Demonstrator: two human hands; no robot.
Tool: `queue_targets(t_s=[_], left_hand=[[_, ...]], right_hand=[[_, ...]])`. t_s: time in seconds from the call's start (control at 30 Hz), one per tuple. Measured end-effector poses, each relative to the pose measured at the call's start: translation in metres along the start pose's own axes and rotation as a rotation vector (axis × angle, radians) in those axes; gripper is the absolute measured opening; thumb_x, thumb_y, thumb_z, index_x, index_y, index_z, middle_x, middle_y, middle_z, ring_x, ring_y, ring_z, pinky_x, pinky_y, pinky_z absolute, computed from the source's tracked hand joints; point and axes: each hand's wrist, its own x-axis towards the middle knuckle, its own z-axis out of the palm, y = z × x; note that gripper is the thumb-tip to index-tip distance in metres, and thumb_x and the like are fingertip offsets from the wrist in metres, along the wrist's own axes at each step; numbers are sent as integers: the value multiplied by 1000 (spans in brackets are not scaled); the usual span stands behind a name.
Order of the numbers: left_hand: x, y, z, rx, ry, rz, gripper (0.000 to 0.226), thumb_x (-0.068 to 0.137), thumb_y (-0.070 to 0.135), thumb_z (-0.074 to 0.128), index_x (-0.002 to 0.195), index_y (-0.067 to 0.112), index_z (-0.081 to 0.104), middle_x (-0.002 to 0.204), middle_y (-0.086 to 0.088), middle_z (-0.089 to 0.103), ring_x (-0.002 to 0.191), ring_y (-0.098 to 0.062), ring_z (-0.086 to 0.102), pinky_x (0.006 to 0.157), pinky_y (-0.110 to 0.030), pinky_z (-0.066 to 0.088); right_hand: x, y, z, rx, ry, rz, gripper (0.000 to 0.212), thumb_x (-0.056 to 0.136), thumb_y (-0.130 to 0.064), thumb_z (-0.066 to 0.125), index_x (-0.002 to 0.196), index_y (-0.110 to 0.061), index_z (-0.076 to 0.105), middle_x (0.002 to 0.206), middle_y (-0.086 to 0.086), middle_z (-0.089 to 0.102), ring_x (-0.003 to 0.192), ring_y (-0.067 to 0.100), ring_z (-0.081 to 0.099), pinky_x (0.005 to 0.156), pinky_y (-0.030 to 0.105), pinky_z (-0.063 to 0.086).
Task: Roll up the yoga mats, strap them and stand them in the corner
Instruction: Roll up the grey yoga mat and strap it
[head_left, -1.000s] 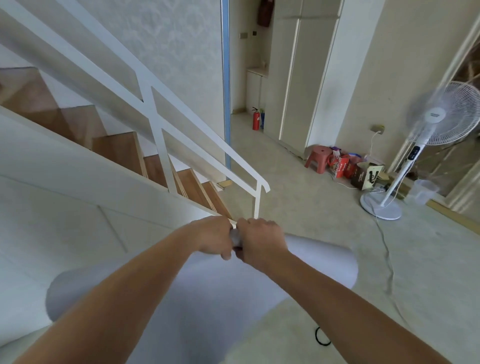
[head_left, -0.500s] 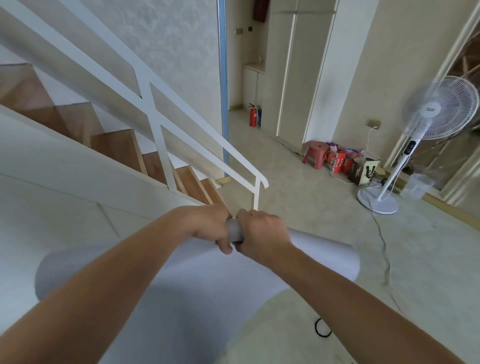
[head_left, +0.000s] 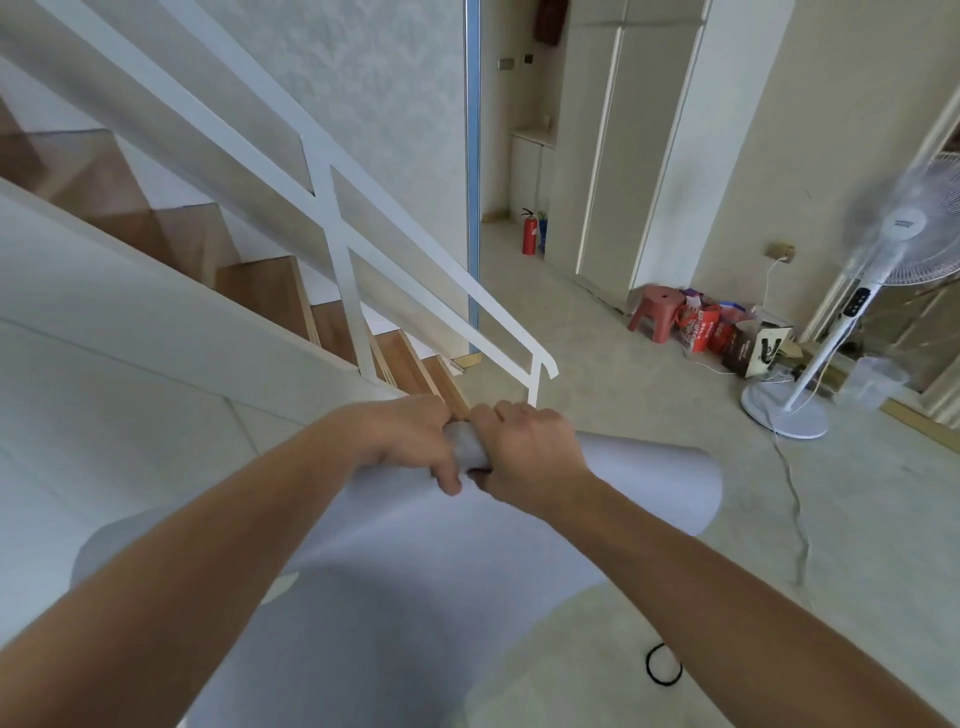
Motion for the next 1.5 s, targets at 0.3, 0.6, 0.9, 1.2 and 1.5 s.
queue_targets(t_s=[0.3, 0.6, 0.9, 1.2, 1.5], left_hand=[[-5, -12, 20, 420, 477, -26, 38, 80, 38, 68, 114, 24, 57, 96, 4, 60, 89, -20, 60, 72, -30, 44], [-21, -17, -4, 496, 337, 16, 64, 68, 52, 81, 117, 26, 50, 107, 7, 61, 96, -19, 63, 78, -33, 50], [-23, -28, -39, -22, 237, -63, 48, 57, 38, 87, 95, 29, 58, 94, 7, 64, 84, -15, 64, 78, -35, 59], [-22, -33, -16, 685, 665, -38, 58, 76, 45, 71, 124, 23, 46, 102, 5, 62, 93, -23, 67, 78, -34, 54], [-39, -34, -58, 2, 110, -76, 60, 63, 44, 88, 114, 27, 62, 110, 5, 67, 94, -18, 67, 88, -39, 58]], right_hand=[[25, -1, -20, 213, -362, 52, 57, 71, -46, 75, 122, -32, 54, 106, -6, 60, 103, 21, 58, 78, 33, 44], [48, -6, -38, 299, -479, 69, 39, 70, -50, 71, 102, -32, 58, 79, -13, 57, 82, 16, 58, 64, 28, 42], [45, -9, -14, -14, 14, -96, 94, 51, -52, 89, 133, -20, 54, 110, 4, 66, 98, 30, 65, 77, 40, 50], [86, 3, -56, 442, -602, 39, 57, 64, -46, 81, 116, -37, 58, 107, -10, 65, 102, 18, 61, 79, 34, 50], [74, -8, -53, 124, -310, -116, 62, 68, -49, 76, 122, -33, 50, 96, -8, 59, 91, 22, 63, 64, 30, 40]])
